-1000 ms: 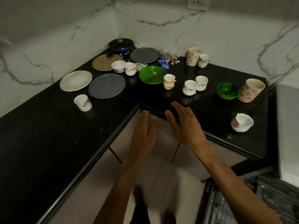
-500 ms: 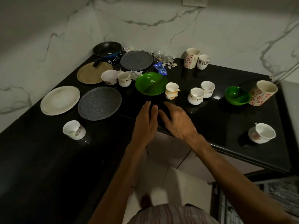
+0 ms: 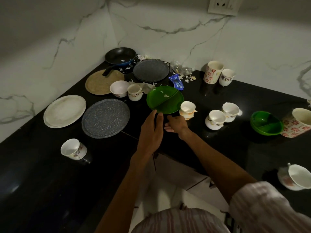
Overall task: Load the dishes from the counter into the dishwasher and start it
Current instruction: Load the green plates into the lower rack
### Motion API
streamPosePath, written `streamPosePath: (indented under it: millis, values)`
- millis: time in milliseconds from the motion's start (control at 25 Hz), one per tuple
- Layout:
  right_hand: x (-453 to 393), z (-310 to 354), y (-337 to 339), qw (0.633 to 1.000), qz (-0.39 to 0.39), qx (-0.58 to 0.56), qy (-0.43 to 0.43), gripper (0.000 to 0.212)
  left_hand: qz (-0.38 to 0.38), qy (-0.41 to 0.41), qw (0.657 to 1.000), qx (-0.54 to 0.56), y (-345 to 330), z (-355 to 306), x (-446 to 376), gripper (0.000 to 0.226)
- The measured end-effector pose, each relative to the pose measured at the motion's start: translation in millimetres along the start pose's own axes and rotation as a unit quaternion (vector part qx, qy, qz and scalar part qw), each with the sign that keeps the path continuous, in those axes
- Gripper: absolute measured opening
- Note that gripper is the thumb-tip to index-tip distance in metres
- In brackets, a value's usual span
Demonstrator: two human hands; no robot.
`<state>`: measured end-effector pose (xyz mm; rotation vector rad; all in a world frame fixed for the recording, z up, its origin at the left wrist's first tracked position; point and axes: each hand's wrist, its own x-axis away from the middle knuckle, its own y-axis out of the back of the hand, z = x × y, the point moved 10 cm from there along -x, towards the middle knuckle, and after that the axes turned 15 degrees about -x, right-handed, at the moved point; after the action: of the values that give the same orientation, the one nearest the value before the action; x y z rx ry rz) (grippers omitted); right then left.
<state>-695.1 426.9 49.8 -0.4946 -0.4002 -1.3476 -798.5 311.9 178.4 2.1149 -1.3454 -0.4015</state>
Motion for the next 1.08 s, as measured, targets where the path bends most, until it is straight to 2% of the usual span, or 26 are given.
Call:
streamPosePath:
  millis: [160, 320, 440, 560, 640, 760, 880, 960, 1040, 1080]
  values:
    - [-27, -7, -17, 0.990, -0.003, -0.127, -0.053, 0.034, -0.025, 0.023, 0.999, 0.036, 5, 10, -8, 0.046]
    - [-45, -6, -21, 0.982, -0.045, -0.169, -0.066, 0.034, -0.026, 0.057, 0.998, 0.029, 7, 27, -14, 0.051]
    - [-47, -6, -28, 0.971, -0.036, -0.216, -0.098, 0.035, -0.024, 0.076, 0.996, 0.036, 9, 40, -18, 0.052]
    - [-33, 2, -27, 0.966, -0.049, -0.241, -0.078, 0.025, -0.030, 0.111, 0.992, 0.055, 9, 56, -25, 0.054]
    - [-16, 5, -25, 0.973, -0.035, -0.219, -0.059, 0.020, -0.022, 0.154, 0.986, 0.064, 6, 71, -32, 0.057]
    - [13, -2, -20, 0.987, 0.006, -0.151, -0.058, 0.029, 0.007, 0.191, 0.974, 0.120, -6, 87, -46, 0.064]
    - [41, -12, -17, 0.990, 0.053, -0.112, -0.072, 0.034, 0.004, 0.216, 0.946, 0.242, -12, 95, -51, 0.053]
    - [55, -16, -14, 0.990, 0.074, -0.084, -0.083, 0.035, -0.017, 0.217, 0.939, 0.267, -8, 99, -50, 0.052]
    - [58, -14, -7, 0.995, 0.079, 0.017, -0.065, 0.038, -0.028, 0.198, 0.947, 0.252, -3, 100, -50, 0.054]
    - [55, -7, -1, 0.991, 0.070, 0.110, -0.020, 0.040, -0.036, 0.186, 0.952, 0.241, 1, 99, -49, 0.056]
